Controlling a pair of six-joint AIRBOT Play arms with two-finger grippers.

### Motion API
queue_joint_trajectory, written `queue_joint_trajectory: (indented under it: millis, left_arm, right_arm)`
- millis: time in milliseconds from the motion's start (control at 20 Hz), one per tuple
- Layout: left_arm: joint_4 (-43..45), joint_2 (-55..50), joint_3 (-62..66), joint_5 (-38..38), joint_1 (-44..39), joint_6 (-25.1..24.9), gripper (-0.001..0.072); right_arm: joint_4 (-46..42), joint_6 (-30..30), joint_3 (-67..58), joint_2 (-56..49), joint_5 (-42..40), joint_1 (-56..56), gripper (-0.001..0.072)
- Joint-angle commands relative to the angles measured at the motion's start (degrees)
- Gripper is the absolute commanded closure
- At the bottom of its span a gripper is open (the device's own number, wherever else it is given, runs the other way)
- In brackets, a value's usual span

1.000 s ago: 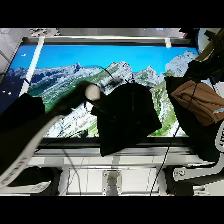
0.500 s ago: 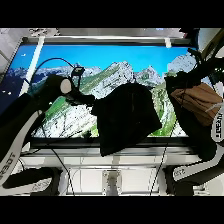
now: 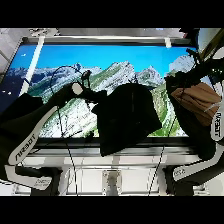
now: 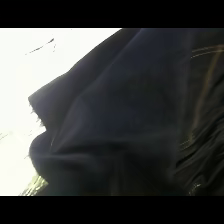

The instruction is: Fold the clothes and pants, and hang the long-sleeved shirts on hangers.

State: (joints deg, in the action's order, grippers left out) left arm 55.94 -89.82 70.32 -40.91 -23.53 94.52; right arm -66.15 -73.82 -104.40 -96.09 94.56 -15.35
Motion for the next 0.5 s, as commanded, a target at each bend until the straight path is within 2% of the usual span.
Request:
queue_joint_trajectory:
  millis: [0,150,300,450]
  left_arm:
    - [-5.01,-0.81,1.77,2.82,1.27,-8.48,0.0700]
    - [-5.01,0.52,7.28,3.56,4.66,-8.92,0.0701]
    - [-5.01,2.80,12.35,4.02,6.27,-13.77,0.0701]
    - [-4.92,2.19,12.72,2.08,6.08,-14.69,0.0700]
  right_arm:
    - [-0.04,0.02,0.02,-0.02,-0.76,0.04,0.0378]
    - [-0.02,0.02,0.02,-0.02,-1.16,0.04,0.0379]
    - [0.07,0.04,0.09,-0.37,-3.02,0.11,0.0378]
    - [1.36,0.02,2.14,-0.39,-9.42,1.25,0.0377]
